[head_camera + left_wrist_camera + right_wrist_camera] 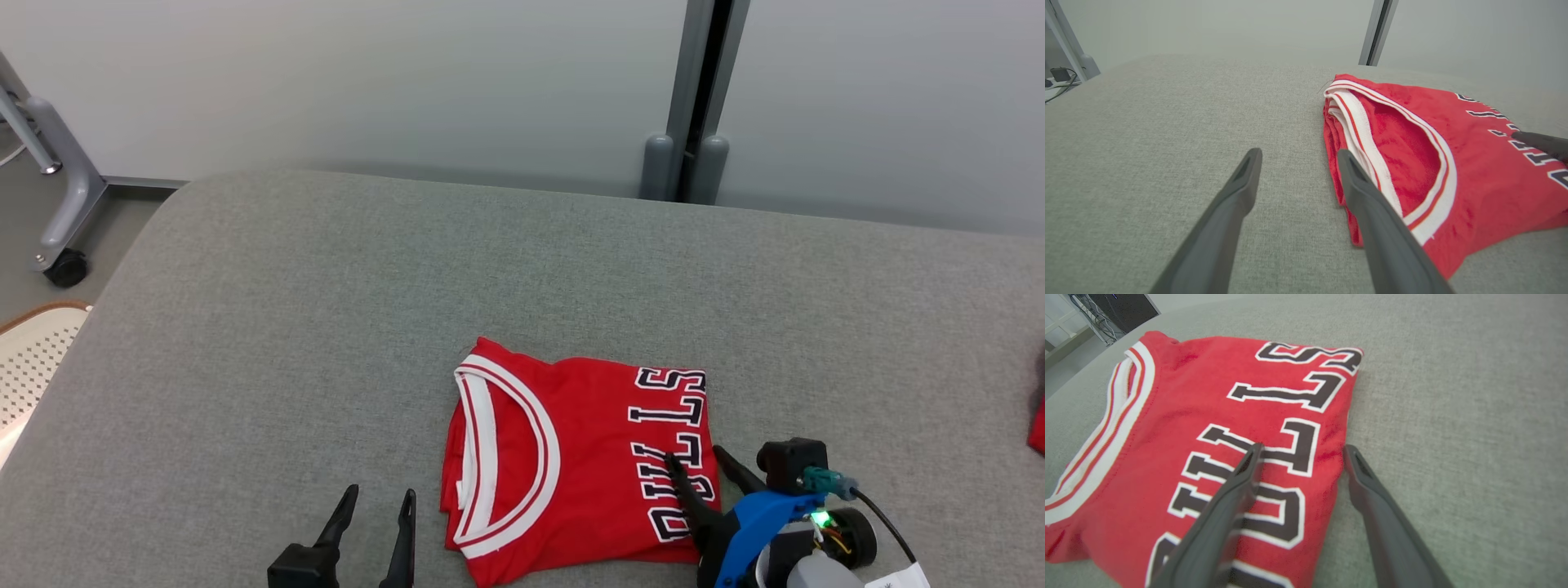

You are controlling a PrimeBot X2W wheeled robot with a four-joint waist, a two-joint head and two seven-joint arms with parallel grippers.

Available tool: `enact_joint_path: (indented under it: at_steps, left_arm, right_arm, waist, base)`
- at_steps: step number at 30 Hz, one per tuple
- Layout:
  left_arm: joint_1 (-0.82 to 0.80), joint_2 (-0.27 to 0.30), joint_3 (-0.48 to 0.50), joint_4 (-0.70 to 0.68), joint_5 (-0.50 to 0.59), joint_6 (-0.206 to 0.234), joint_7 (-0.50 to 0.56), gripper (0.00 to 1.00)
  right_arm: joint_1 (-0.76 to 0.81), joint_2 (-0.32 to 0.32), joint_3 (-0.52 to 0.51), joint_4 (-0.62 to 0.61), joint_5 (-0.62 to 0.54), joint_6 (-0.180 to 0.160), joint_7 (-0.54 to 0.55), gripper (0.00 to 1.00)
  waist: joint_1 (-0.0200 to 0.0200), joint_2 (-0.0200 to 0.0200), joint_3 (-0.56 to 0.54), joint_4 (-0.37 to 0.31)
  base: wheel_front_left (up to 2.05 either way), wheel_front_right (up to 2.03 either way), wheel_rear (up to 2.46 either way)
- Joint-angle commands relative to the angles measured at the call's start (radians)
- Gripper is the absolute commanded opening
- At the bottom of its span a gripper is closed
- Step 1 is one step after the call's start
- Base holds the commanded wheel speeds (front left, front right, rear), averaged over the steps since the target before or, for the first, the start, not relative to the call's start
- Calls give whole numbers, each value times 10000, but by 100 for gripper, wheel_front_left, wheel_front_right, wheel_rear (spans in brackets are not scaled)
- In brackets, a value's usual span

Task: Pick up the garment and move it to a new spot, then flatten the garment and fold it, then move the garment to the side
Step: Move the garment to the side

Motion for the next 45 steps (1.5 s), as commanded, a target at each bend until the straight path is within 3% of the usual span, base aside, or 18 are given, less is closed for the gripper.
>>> enact_joint_path:
  at_steps: [1,4,5,6,7,13,25,31,35,45]
  left_arm:
    - [-205,-3,-34,41,41,-36,-45,100]
    - [-182,-3,-17,88,25,-68,-45,100]
    - [-169,-4,0,91,23,-78,-45,100]
    - [-148,-1,38,96,12,-66,-45,100]
    - [-95,-3,82,95,-2,-56,-45,100]
    - [107,-5,220,-8,-98,-100,-45,100]
    - [-451,0,-887,-318,-440,-278,-44,100]
    - [-881,5,-1344,-343,-473,-322,-45,100]
    - [-1127,5,-1566,-374,-449,-362,-45,100]
    - [-1434,9,-1991,-87,-562,-362,-45,100]
  right_arm:
    - [-69,-31,108,259,122,1,44,100]
    - [-83,-29,639,917,656,2,463,100]
    - [-50,-22,796,1143,726,1,506,54]
    - [-16,3,968,1300,752,2,494,30]
    - [23,15,1104,1408,814,2,421,0]
    - [-211,-103,1255,1723,951,-15,-342,0]
    - [-612,-117,1117,1842,559,-36,-737,0]
    - [-691,-64,1020,1461,467,-9,-778,0]
    - [-598,-51,851,1159,398,-7,-795,0]
    - [-462,-41,51,683,-110,-5,-798,0]
  waist:
    - [-1,0,82,125]
    - [-1,0,94,222]
    - [-1,0,97,228]
    - [-1,0,85,208]
    - [-1,0,58,160]
    - [-1,0,-100,-775]
    - [-1,0,137,-4313]
    - [-1,0,442,-5701]
    - [-1,0,664,-6208]
    - [-1,0,1025,-6325]
  base:
    - [0,0,0]
    - [0,0,0]
    - [0,0,0]
    - [0,0,0]
    - [0,0,0]
    - [0,0,0]
    - [0,0,0]
    - [0,0,0]
    - [0,0,0]
    - [0,0,0]
